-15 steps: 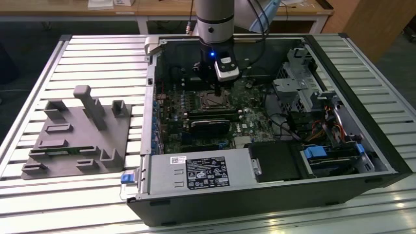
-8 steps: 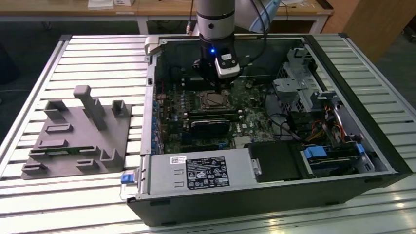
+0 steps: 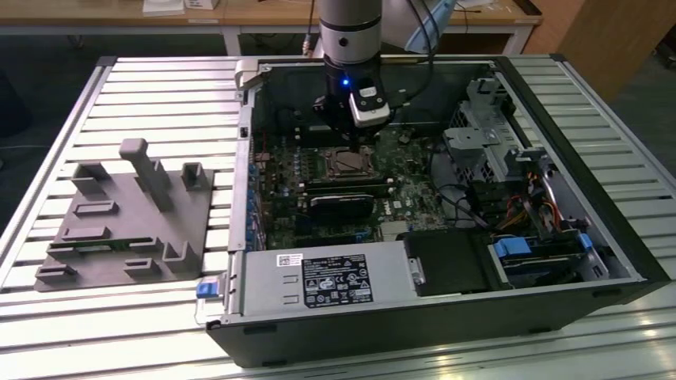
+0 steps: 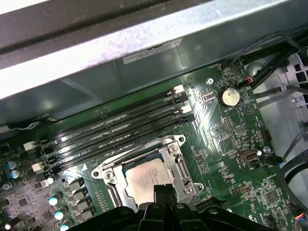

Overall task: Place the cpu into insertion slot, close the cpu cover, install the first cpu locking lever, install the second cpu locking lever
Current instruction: 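Install the second cpu locking lever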

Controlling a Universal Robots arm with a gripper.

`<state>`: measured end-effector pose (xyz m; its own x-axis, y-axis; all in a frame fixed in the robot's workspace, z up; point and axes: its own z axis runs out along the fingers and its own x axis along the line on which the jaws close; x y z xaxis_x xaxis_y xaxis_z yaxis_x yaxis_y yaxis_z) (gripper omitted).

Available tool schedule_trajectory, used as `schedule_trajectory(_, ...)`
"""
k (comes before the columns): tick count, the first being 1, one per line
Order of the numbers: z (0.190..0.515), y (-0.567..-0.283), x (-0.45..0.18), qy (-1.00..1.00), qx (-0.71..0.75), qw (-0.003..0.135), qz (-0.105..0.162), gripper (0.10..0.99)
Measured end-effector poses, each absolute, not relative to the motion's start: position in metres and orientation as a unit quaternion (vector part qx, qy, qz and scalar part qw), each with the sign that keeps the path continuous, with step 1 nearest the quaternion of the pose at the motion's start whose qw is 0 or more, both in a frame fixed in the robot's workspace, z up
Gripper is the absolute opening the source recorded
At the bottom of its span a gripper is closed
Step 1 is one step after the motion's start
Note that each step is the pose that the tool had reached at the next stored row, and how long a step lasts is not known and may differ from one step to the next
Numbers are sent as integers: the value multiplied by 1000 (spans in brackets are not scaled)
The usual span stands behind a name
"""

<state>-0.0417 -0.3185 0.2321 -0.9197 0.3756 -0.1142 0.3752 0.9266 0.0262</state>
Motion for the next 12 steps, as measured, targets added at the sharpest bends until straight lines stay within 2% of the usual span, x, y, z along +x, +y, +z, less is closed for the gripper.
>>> schedule_trajectory(12, 232, -330, -42, 980, 192, 59, 2, 106)
